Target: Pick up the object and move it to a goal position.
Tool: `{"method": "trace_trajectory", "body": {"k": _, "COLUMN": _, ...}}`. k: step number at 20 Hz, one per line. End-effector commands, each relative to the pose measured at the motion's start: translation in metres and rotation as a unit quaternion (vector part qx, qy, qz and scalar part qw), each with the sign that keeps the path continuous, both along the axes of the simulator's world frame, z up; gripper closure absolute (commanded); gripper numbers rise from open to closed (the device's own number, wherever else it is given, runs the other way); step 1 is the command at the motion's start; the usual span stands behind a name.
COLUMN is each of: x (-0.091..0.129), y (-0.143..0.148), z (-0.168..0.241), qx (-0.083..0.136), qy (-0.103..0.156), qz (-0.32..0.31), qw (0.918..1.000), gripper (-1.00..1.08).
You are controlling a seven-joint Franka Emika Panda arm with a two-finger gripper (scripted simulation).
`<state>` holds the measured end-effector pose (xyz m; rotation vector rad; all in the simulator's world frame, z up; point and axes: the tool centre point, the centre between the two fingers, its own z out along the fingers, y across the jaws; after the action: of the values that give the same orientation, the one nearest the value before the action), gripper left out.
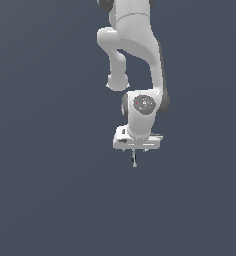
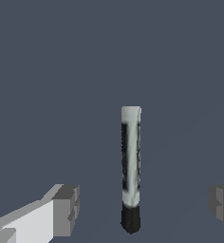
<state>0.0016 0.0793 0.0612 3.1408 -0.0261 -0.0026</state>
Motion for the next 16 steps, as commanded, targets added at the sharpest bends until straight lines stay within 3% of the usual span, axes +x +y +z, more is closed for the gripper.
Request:
{"method": "trace_trajectory", "body": {"k": 1, "x": 0.000, "y": 0.000, "z": 0.000, "qx": 0.000, "qy": 0.000, "qz": 0.000, "qw": 1.0000, "gripper": -0.92}}
{"method": "trace_trajectory", "body": {"k": 16, "x": -0.001, "y": 0.001, "z": -0.049, "qx": 0.000, "qy": -0.001, "qz": -0.001, "qw": 1.0000, "gripper": -0.92}}
